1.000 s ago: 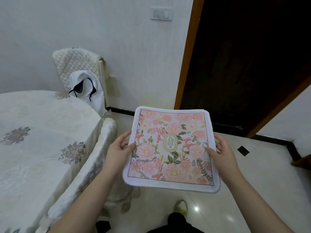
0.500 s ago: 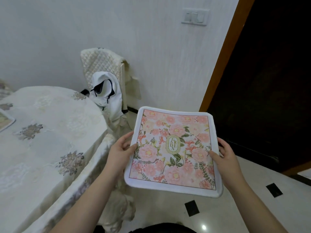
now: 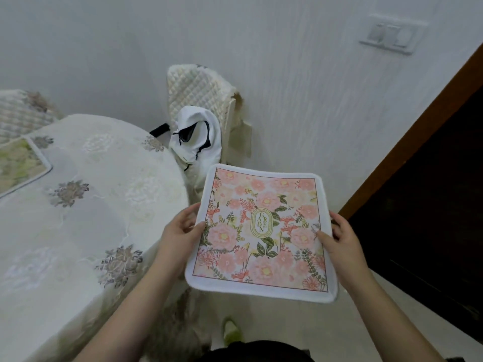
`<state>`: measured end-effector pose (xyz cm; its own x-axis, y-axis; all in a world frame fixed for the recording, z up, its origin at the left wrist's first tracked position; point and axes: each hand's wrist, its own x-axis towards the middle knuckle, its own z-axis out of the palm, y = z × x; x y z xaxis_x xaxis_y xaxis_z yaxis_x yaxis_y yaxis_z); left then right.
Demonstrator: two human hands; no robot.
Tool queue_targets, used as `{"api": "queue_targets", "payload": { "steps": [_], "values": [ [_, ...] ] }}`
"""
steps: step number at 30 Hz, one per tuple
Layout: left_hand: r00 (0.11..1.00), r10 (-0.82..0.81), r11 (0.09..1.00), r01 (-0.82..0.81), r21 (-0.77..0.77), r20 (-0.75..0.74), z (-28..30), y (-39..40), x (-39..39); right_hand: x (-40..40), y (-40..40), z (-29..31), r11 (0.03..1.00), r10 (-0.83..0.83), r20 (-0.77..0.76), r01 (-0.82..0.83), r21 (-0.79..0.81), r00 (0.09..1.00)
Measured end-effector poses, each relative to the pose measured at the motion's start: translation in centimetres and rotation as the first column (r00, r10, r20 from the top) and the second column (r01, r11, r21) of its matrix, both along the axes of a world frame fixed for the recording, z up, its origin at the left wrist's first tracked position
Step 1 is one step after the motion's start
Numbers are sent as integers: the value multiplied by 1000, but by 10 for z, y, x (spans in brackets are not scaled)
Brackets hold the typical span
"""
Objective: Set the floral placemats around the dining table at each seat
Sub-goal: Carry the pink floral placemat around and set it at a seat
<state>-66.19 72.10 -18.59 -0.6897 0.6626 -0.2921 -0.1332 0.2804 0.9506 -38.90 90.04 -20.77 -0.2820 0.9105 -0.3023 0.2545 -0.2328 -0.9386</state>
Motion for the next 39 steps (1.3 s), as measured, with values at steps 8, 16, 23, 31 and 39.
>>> {"api": "queue_targets", "payload": {
  "steps": [8, 16, 23, 31, 39],
  "values": [
    [996, 86, 996, -86, 14, 13, -2, 25, -66, -84, 53, 15, 994, 109, -19, -109, 3, 994],
    [976, 219, 973, -220, -73, -23, -20, 43, -108, -151, 102, 15, 964, 260, -26, -261, -47, 965],
    [922, 385, 914, -386, -124, -38, -20, 87, -123, -210, 175, 6, 895, 433, -48, -435, -100, 900],
    [841, 530, 823, -541, -171, -111, -12, 131, -138, -266, 246, -9, 804, 569, -123, -581, -128, 813],
    [710, 684, 684, -704, -192, -166, -14, 105, -139, -333, 243, -23, 643, 734, -157, -750, -154, 661]
  ]
}}
